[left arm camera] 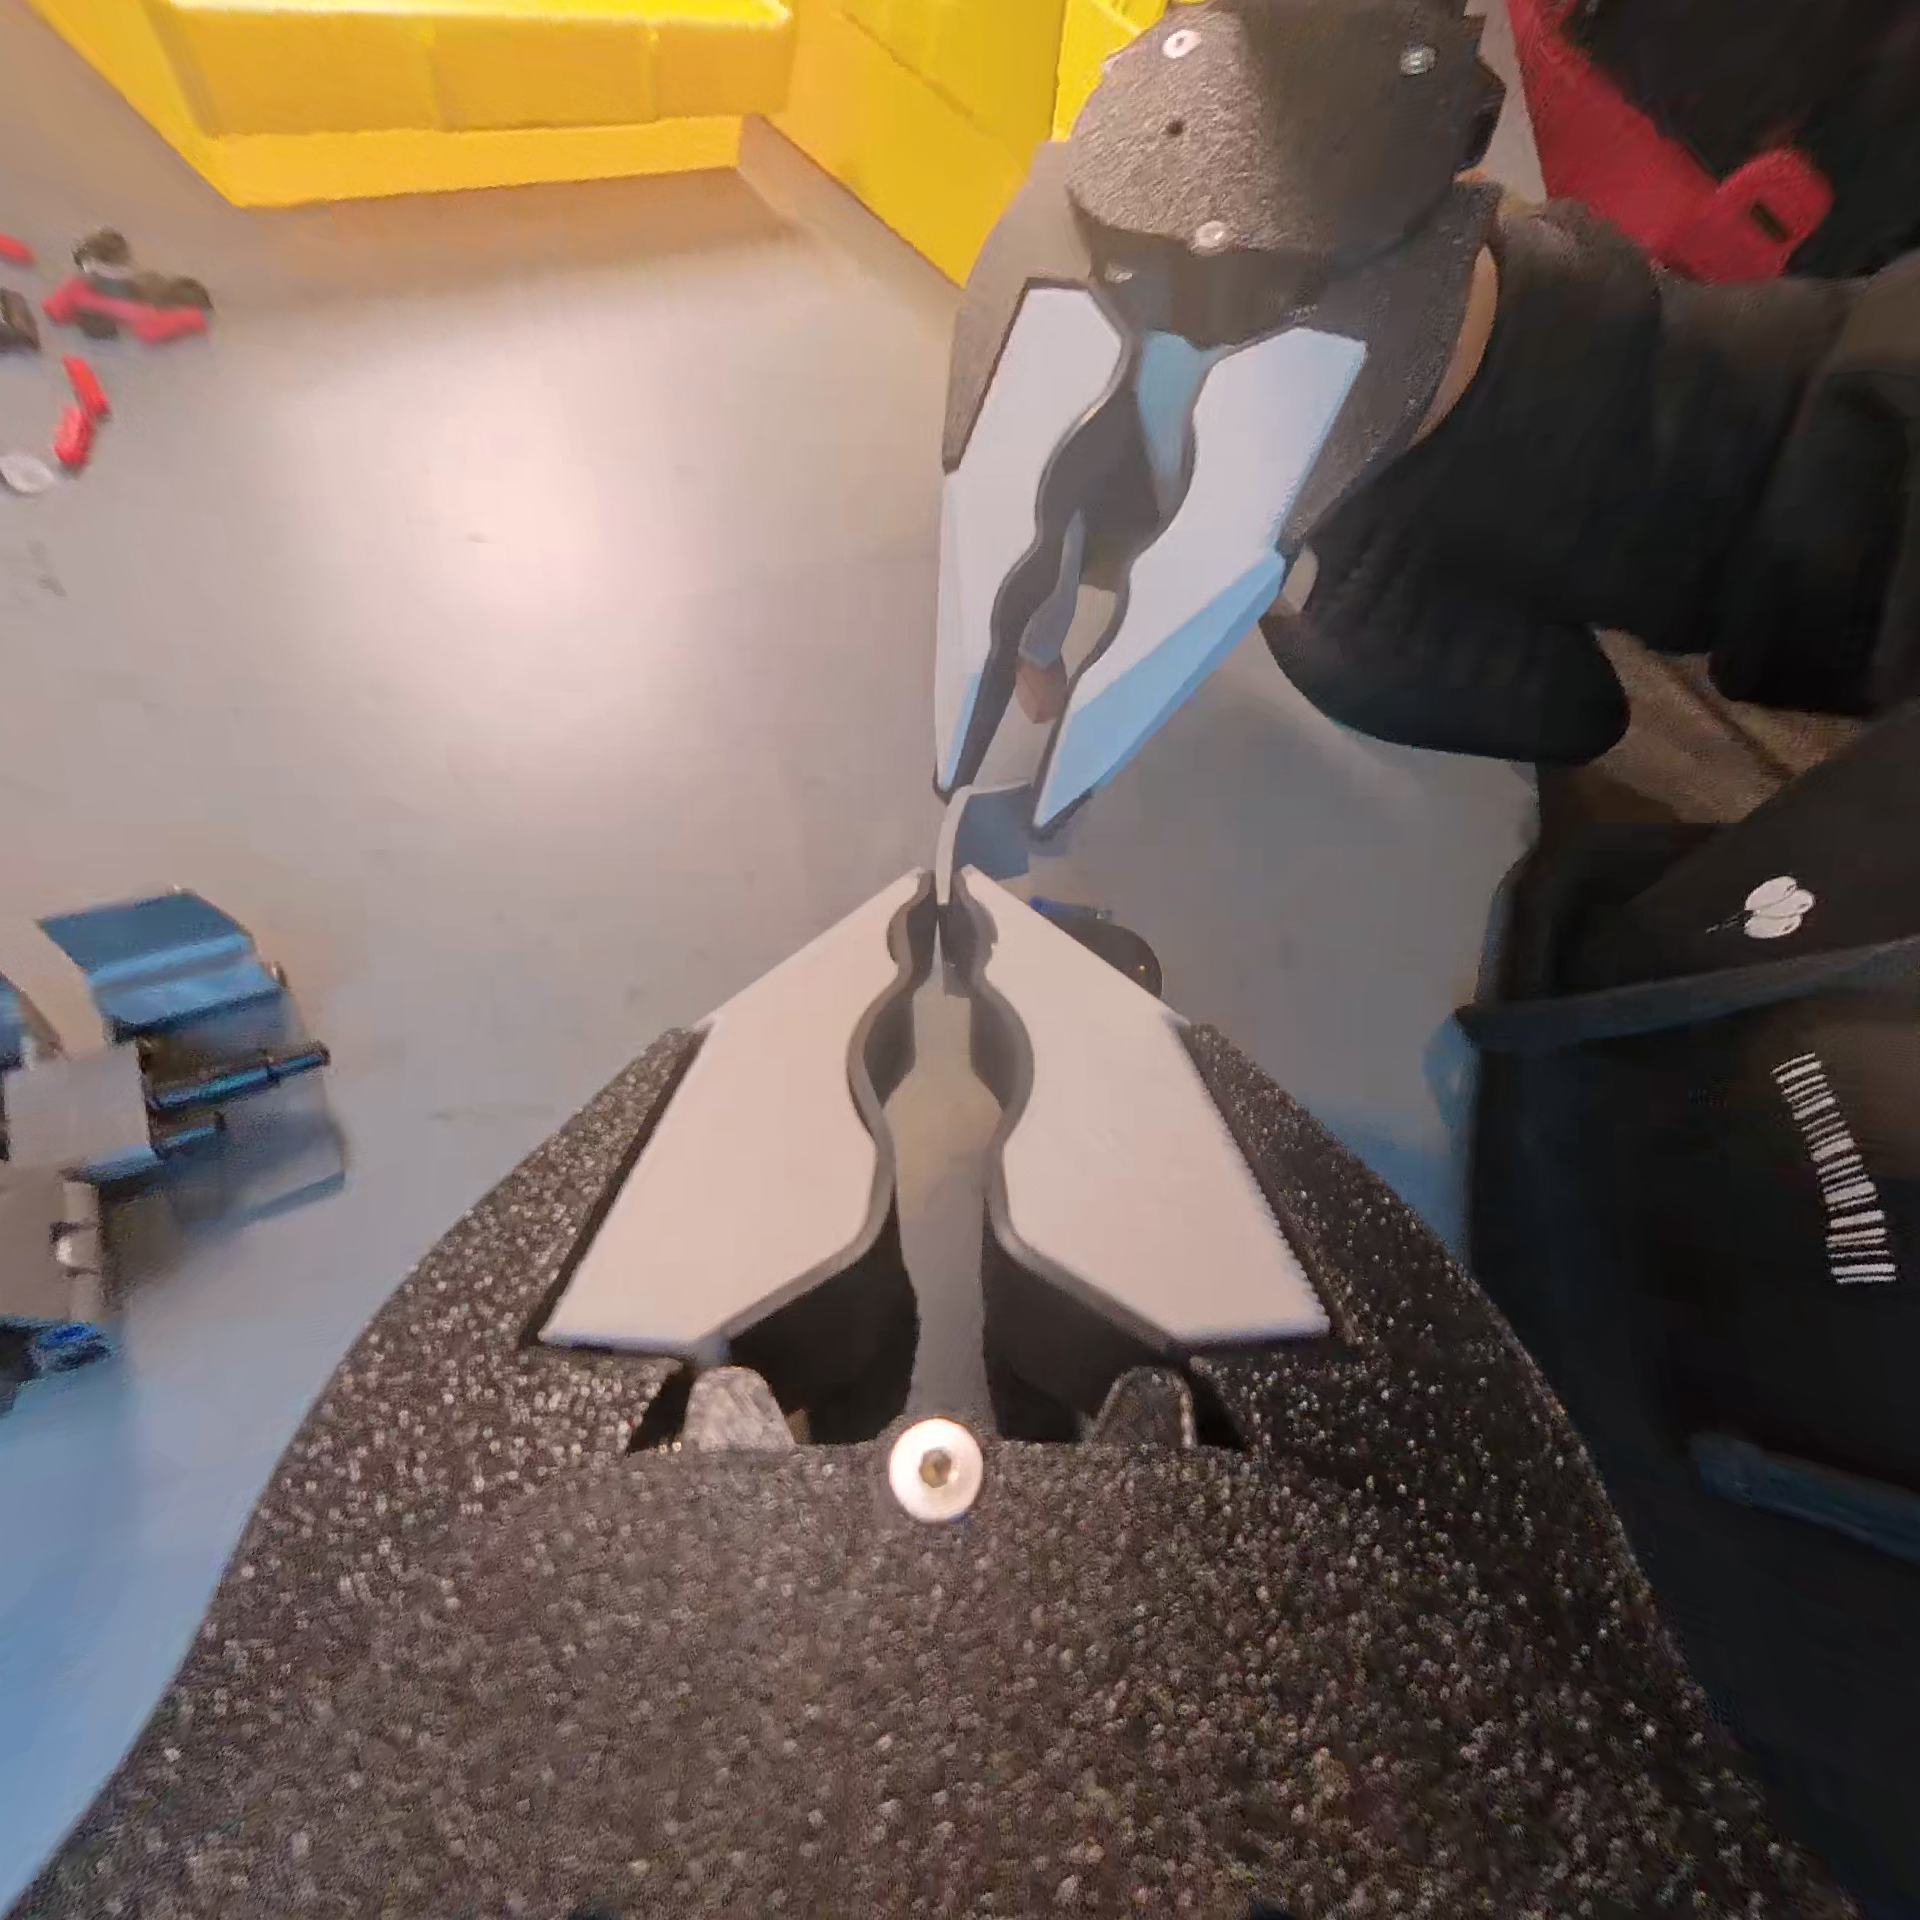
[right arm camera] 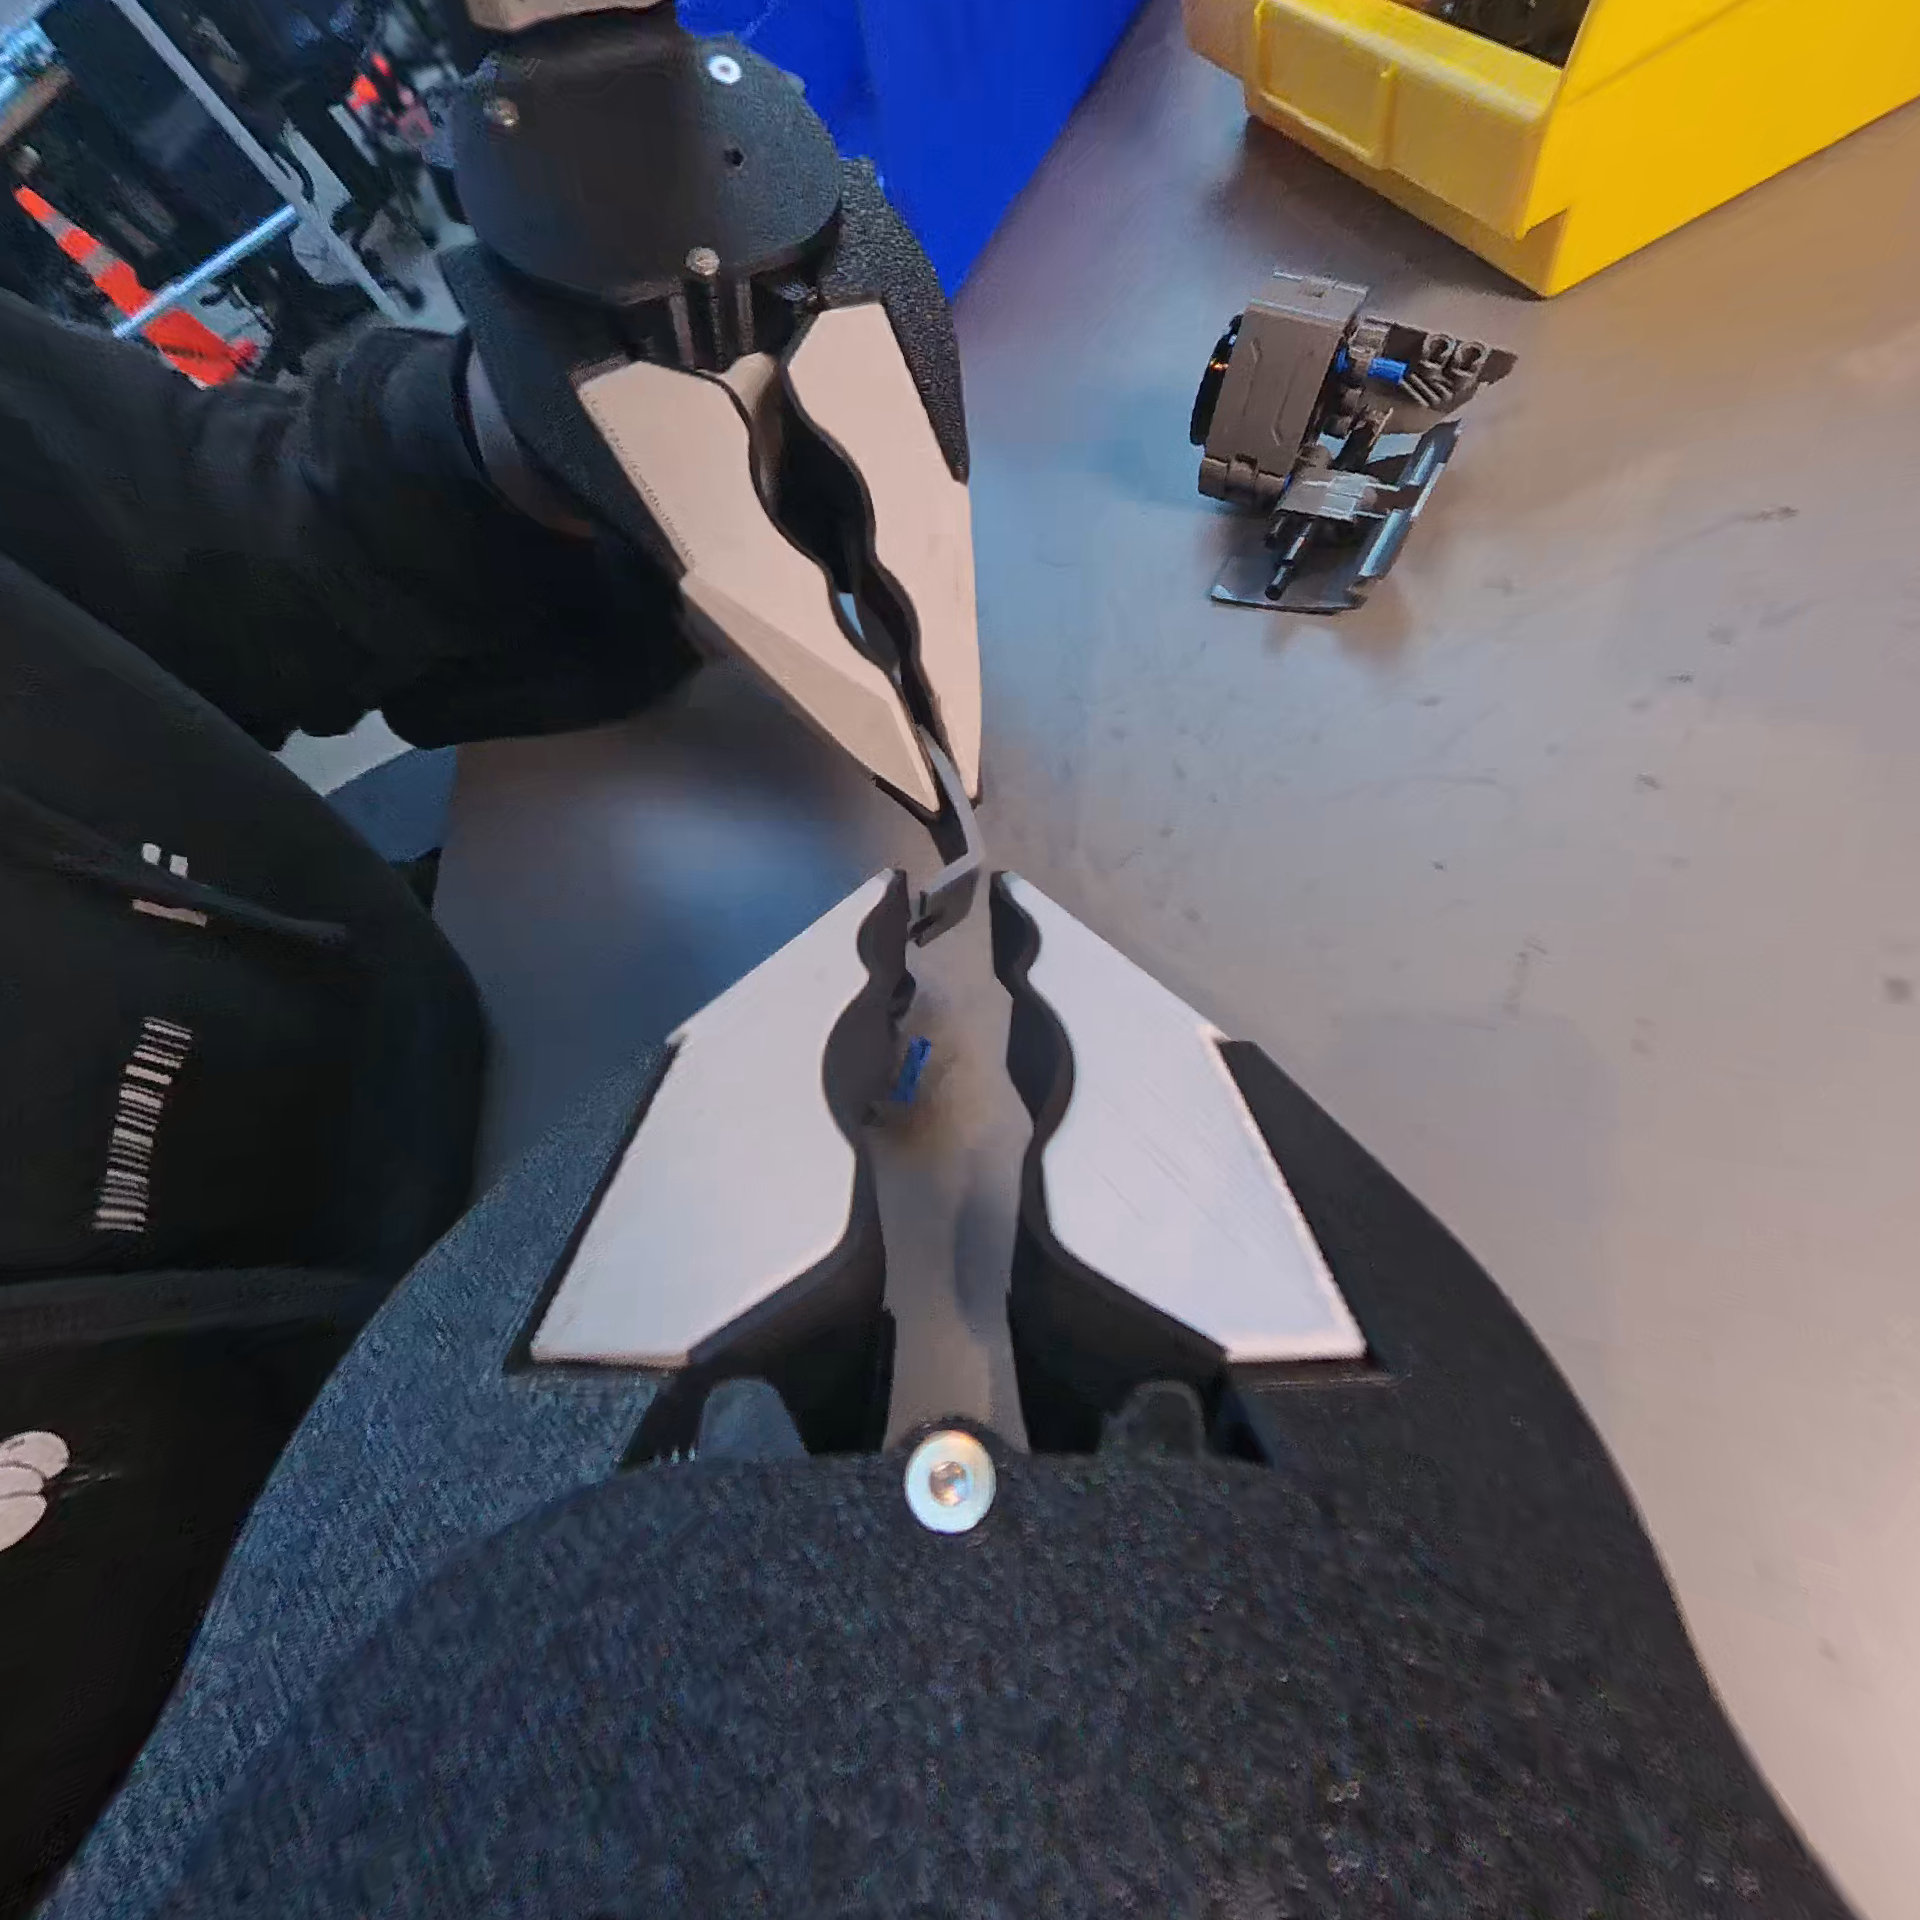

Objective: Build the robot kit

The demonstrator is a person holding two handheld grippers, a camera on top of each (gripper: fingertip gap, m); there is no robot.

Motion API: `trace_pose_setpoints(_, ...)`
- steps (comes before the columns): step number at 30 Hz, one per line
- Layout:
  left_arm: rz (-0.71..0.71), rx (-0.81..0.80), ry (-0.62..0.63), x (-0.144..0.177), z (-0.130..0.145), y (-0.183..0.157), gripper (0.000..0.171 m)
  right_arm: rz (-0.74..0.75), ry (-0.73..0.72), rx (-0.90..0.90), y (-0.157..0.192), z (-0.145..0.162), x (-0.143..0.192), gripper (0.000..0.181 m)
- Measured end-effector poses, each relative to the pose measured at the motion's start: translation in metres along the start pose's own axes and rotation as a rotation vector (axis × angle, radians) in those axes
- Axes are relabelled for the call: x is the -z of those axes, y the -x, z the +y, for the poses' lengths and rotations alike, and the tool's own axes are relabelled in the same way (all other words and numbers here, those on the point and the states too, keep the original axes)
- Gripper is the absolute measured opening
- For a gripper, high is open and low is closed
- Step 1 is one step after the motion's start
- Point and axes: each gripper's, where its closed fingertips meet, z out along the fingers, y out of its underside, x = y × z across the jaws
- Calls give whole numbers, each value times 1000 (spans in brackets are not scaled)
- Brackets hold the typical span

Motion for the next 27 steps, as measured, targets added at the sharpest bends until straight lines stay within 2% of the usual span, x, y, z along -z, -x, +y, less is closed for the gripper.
trace_pose_setpoints(3, -4, 85, 28, -3, 10, 10, 1, 36, 87, 149, -4, 16, 9, 27)
trace_pose_setpoints(5, 2, 133, 21, -4, 11, 14, 1, -4, 169, 235, 6, 34, 12, 35)
trace_pose_setpoints(8, 7, 175, 30, -6, 15, 17, 1, -32, 199, 268, 16, 45, 0, 55)
trace_pose_setpoints(10, 5, 189, 41, -9, 18, 18, 1, -36, 227, 259, 18, 47, -12, 59)
trace_pose_setpoints(12, 7, 202, 52, -11, 21, 18, 1, -37, 249, 263, 21, 46, -18, 55)
trace_pose_setpoints(16, 14, 212, 88, -15, 28, 13, 1, 13, 320, 282, 19, 54, -20, 33)
trace_pose_setpoints(22, 10, 178, 125, -19, 32, 7, 1, 133, 278, 216, 19, 55, -18, 31)
trace_pose_setpoints(27, 4, 135, 160, -21, 36, 3, 3, 173, 252, 248, 24, 55, -19, 32)
